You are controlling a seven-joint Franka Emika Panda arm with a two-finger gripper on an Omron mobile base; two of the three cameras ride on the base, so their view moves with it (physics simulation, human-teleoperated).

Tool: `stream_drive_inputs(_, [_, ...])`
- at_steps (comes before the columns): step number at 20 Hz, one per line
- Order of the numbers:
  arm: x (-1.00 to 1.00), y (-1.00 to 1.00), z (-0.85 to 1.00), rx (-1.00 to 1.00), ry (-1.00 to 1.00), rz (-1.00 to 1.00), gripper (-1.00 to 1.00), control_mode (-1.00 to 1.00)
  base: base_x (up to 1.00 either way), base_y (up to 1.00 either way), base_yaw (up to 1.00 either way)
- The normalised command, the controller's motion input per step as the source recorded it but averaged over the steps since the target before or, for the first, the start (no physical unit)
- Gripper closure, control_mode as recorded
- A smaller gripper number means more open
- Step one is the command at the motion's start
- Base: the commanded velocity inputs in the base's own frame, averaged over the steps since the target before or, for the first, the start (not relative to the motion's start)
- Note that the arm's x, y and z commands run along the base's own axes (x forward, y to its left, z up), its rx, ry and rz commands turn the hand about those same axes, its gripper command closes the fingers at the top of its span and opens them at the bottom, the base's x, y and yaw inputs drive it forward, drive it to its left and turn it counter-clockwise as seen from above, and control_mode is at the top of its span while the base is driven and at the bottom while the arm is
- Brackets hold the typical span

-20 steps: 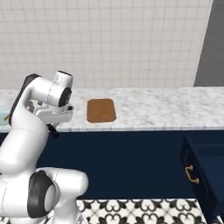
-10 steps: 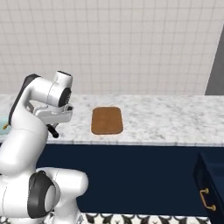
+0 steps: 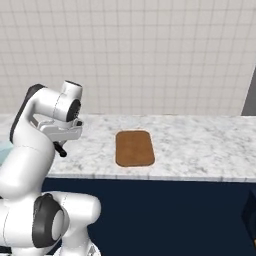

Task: Pick up the knife from the drawer and place it on the cutting board. Then place the meat from the plate to the cutting board.

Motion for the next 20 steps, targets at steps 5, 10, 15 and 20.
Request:
stream_drive_inputs(5, [0.0,0.0,0.0,0.0,0.0,0.0,1.0,1.0,0.43,0.2,0.0])
stream_drive_inputs(10, [0.0,0.0,0.0,0.0,0.0,0.0,1.0,1.0,0.53,0.09,0.0])
stream_drive_inputs(15, [0.0,-0.03,0.0,0.0,0.0,0.0,1.0,-1.0,0.15,0.02,0.0])
stream_drive_inputs(20, [0.4,-0.75,-0.01,-0.01,0.02,-0.02,1.0,-1.0,0.0,0.0,0.0])
